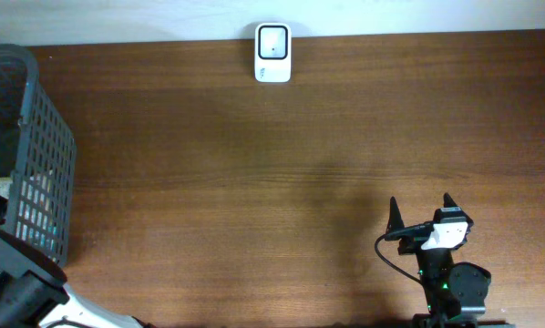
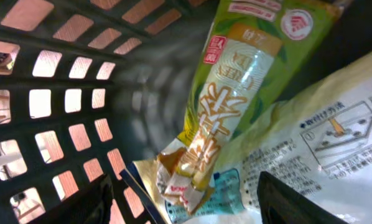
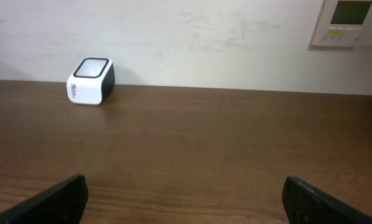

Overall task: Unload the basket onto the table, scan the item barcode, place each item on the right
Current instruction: 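Reach the left gripper into the basket and grasp the green tea pouch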

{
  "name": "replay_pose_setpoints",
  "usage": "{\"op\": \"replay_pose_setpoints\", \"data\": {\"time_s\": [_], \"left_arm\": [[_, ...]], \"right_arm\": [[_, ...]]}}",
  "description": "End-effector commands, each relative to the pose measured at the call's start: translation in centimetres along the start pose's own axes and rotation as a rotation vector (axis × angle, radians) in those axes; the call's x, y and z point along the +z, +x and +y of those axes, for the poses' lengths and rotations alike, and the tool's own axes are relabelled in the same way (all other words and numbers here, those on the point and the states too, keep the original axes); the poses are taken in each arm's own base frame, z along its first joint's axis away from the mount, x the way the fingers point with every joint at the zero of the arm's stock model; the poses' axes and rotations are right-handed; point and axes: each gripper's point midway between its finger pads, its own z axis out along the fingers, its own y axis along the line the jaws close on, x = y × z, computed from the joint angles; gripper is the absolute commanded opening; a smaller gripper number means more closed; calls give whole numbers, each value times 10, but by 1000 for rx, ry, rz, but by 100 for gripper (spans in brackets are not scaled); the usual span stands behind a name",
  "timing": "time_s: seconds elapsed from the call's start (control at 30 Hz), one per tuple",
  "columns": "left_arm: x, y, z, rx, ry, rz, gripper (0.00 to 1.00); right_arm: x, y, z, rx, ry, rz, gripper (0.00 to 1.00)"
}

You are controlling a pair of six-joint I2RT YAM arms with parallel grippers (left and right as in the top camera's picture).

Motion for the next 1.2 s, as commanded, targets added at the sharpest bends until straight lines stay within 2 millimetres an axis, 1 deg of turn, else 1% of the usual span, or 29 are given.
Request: {"op": "replay_pose_setpoints", "data": {"time_s": [0.0,0.03,0.17,0.23,0.27,0.3,0.33,0.37,0.4,0.47,0.5,0.53,0.57,0.6,0.67,0.7,0.77,0.8,0.83,0.87,0.9,0.93,0.97,1.0,1.03,1.07,1.1,1.13,1.17], "left_arm": [[14,1,16,-22,-43,12,67],[18,3,18,-28,-43,19,65],[34,9,18,-41,-45,27,64],[43,10,11,-39,-30,36,57],[47,12,7,-34,-19,49,50],[52,15,5,-28,-21,62,35],[53,15,4,-27,-22,65,25],[52,14,5,-28,-22,62,6],[49,12,6,-30,-21,57,0],[36,3,7,-42,0,41,0],[23,-6,6,-55,37,20,0],[6,-16,6,-71,79,-7,0],[-25,-34,4,-97,159,-61,0],[-52,-46,1,-113,236,-103,0],[-134,-72,-2,-136,432,-249,0],[-173,-78,-2,-136,510,-324,0],[-245,-78,-2,-114,634,-461,0],[-316,-59,-9,-19,763,-591,0],[-352,-40,-19,57,834,-649,0],[-376,-19,-29,132,890,-678,0],[-404,19,-52,274,949,-694,0],[-415,46,-70,384,979,-684,0],[-422,79,-93,519,1005,-655,0],[-422,104,-111,604,1024,-614,0],[-416,133,-133,697,1028,-554,0],[-402,166,-160,798,1022,-473,0],[-371,207,-197,886,990,-347,0],[-356,221,-211,909,971,-301,0],[-331,242,-230,962,937,-245,0]], "right_arm": [[0,3,1,8,-3,3,99],[0,3,1,8,-3,3,99],[0,3,1,8,-3,3,99],[0,3,1,8,-3,3,99],[0,3,1,8,-3,3,99],[0,3,1,8,-3,3,99],[0,3,1,8,-3,3,99],[0,3,1,8,-3,3,99],[0,3,1,8,-3,3,99],[0,3,1,8,-3,3,99],[0,3,1,8,-3,3,98],[0,3,1,8,-3,3,99],[0,3,1,8,-3,3,99],[0,3,1,8,-3,3,99],[0,3,1,8,-3,3,99],[0,3,1,8,-3,3,99],[0,3,1,8,-3,3,99],[0,3,1,8,-3,3,99],[0,3,1,8,-3,3,99],[0,3,1,8,-3,3,99],[0,3,1,8,-3,3,99],[0,3,1,8,-3,3,99],[0,3,1,8,-3,3,99],[0,3,1,8,-3,3,99],[0,3,1,8,-3,3,99],[0,3,1,8,-3,3,99],[0,3,1,8,-3,3,99],[0,3,1,8,-3,3,99],[0,3,1,8,-3,3,99]]}}
